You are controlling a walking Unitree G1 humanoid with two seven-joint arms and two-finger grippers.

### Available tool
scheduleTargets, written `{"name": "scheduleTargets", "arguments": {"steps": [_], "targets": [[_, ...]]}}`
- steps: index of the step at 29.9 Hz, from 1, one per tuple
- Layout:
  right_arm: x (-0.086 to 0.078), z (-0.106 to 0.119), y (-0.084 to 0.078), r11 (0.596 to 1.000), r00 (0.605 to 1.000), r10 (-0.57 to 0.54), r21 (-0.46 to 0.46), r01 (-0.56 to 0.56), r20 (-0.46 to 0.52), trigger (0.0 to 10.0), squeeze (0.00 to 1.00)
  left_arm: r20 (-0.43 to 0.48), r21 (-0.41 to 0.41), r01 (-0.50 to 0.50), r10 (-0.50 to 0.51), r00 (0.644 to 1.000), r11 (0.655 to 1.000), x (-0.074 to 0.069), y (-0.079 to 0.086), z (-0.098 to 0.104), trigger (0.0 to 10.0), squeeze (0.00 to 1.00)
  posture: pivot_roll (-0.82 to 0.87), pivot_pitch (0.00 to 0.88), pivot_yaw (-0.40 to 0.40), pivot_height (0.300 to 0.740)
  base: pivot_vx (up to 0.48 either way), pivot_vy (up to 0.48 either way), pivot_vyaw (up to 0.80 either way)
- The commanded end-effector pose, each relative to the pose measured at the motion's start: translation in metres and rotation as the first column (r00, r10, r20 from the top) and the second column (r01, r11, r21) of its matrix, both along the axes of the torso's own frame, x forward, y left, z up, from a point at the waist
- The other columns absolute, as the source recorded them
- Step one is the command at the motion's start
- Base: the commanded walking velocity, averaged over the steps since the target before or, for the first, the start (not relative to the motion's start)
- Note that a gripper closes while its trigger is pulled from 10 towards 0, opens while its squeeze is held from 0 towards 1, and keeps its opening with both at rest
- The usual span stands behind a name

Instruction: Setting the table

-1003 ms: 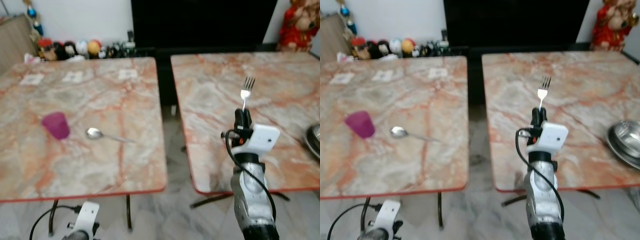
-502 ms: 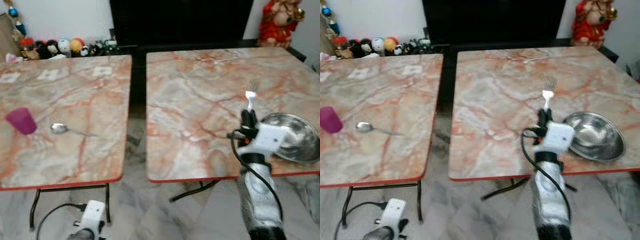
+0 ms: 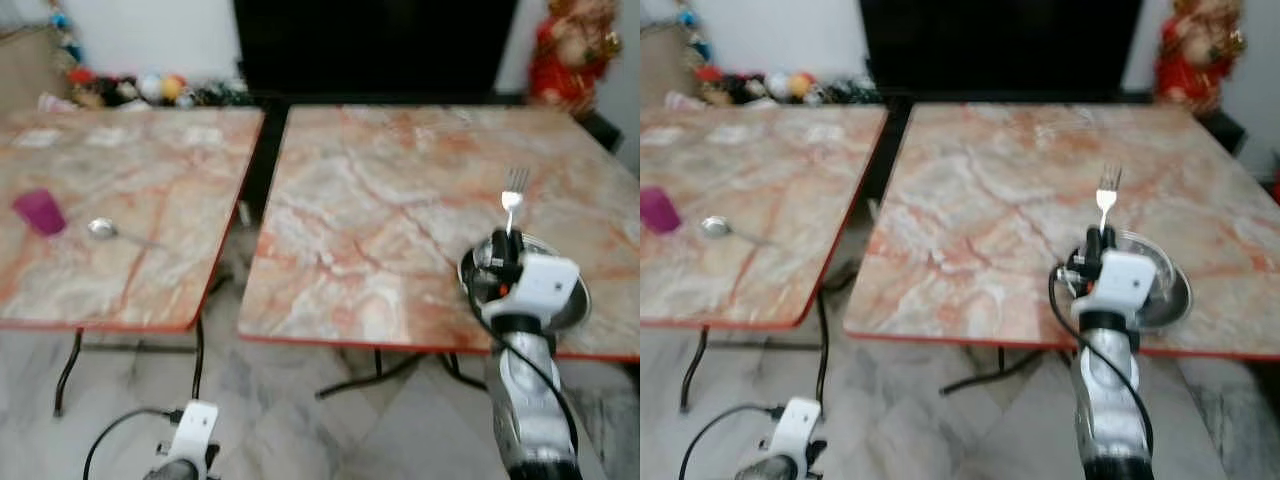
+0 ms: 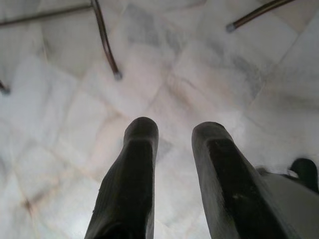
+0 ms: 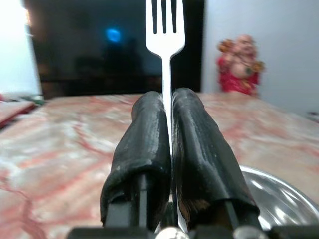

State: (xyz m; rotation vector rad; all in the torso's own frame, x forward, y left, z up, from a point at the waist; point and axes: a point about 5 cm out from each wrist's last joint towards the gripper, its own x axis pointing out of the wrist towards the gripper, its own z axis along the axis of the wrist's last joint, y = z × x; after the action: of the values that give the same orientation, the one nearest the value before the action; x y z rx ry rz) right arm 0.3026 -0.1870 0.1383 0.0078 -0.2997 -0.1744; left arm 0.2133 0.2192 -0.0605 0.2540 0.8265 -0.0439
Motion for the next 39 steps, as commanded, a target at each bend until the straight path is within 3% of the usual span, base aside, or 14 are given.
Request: {"name": "scheduleTargets", "arguments": {"steps": [1,7,14,24,27,39], "targets": [[0.0,0.001,0.004,1.0,1.0,0.008,0.015,-0.008,0.0,10.0,0.0,-0.012,0.008,0.002,-0.002,1.0,1.0,-0.002,0.002,-0.001,10.0,0.0,0.04,0.0,-0.01,0.74,0.0,-0.371,0.0],[0.001,0.002,0.001,1.0,1.0,0.003,0.01,-0.003,0.002,10.0,0.0,-0.012,0.004,0.009,-0.009,1.0,1.0,-0.002,-0.001,-0.001,10.0,0.0,0.03,0.0,-0.009,0.74,0.0,-0.354,0.0],[-0.001,-0.001,-0.001,1.0,1.0,-0.013,0.02,0.013,-0.008,10.0,0.0,-0.004,-0.011,0.007,-0.007,1.0,1.0,-0.003,-0.003,-0.002,10.0,0.0,0.03,0.0,-0.006,0.74,0.0,0.0,0.0],[-0.003,-0.004,-0.018,0.995,0.995,-0.094,0.041,0.095,-0.035,10.0,0.0,-0.033,0.003,0.016,-0.016,0.999,1.0,-0.008,-0.001,-0.005,10.0,0.0,0.02,0.0,-0.004,0.74,0.0,0.0,-0.08],[-0.003,-0.004,-0.018,0.995,0.995,-0.094,0.039,0.095,-0.038,10.0,0.0,-0.033,0.003,0.013,-0.013,0.999,1.0,-0.008,0.0,-0.005,10.0,0.0,0.02,0.0,-0.004,0.74,0.0,0.0,-0.79],[-0.002,-0.003,-0.014,0.995,0.996,-0.088,0.039,0.089,-0.035,10.0,0.0,-0.029,0.007,0.002,-0.001,1.0,1.0,-0.007,0.002,-0.004,10.0,0.0,0.03,0.0,-0.005,0.74,0.0,0.0,0.0]]}}
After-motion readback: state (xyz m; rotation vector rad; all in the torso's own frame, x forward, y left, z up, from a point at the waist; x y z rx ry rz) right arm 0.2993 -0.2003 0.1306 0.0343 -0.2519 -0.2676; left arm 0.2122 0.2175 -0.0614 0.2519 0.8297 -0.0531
